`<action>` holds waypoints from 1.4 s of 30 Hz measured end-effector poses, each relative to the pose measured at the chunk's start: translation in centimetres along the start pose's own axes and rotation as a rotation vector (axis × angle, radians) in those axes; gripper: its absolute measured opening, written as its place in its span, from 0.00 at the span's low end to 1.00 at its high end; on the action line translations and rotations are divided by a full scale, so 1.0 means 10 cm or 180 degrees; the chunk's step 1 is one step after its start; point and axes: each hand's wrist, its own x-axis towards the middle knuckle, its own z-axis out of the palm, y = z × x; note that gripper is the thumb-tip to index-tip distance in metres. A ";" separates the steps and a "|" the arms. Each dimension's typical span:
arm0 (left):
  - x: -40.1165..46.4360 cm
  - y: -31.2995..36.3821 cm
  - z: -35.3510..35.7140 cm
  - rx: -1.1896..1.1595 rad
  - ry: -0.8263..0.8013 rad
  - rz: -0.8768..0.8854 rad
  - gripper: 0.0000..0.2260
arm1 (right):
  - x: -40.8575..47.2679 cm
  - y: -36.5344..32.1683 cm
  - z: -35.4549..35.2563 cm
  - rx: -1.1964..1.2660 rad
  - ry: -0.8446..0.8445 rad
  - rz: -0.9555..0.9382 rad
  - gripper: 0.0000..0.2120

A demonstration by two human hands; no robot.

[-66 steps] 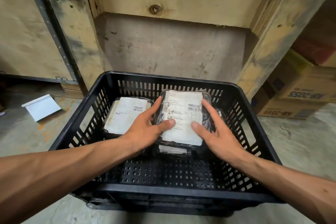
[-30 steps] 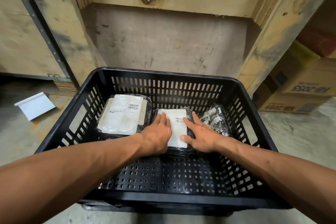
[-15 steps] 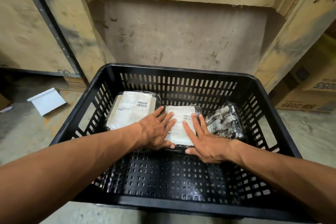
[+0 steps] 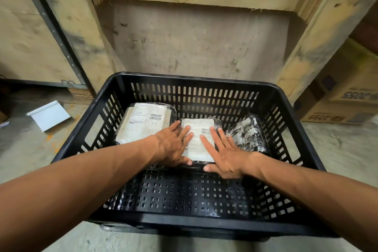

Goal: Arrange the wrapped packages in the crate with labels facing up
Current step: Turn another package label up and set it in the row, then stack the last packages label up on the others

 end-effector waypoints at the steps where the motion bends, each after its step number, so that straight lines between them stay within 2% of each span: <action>1: -0.01 0.01 -0.02 -0.0038 -0.0006 -0.0011 0.40 | -0.02 0.01 -0.03 -0.0064 -0.0041 0.0015 0.45; 6: -0.13 0.23 -0.16 -0.0595 0.0145 -0.0059 0.38 | -0.27 0.20 -0.32 -0.0564 0.0006 -0.0015 0.40; 10: -0.18 0.52 -0.31 -0.0829 0.0564 0.0258 0.33 | -0.58 0.47 -0.61 -0.0948 0.0155 0.0321 0.35; 14: -0.08 0.81 -0.49 -0.0832 0.1003 0.0479 0.33 | -0.75 0.71 -0.77 -0.1509 -0.0187 0.0686 0.29; 19: 0.13 1.05 -0.70 -0.1086 0.1303 0.0454 0.35 | -0.75 0.84 -0.75 -0.1964 -0.0304 0.0694 0.26; 26: 0.29 1.01 -0.84 -0.1040 0.1524 0.0478 0.30 | -0.60 0.87 -0.92 -0.1911 -0.0432 0.0448 0.27; 34: 0.32 0.97 -0.64 -0.1241 0.1794 0.0638 0.30 | -0.52 0.99 -1.03 -0.1130 -0.0088 -0.0022 0.23; 39: 0.33 1.14 -0.59 -0.1963 0.2023 0.0217 0.29 | -0.51 1.00 -1.04 -0.0771 0.0197 -0.0158 0.24; 42: 0.37 1.23 -0.58 -0.2032 0.2116 0.0075 0.33 | -0.46 1.01 -1.03 -0.0539 0.0214 -0.0022 0.27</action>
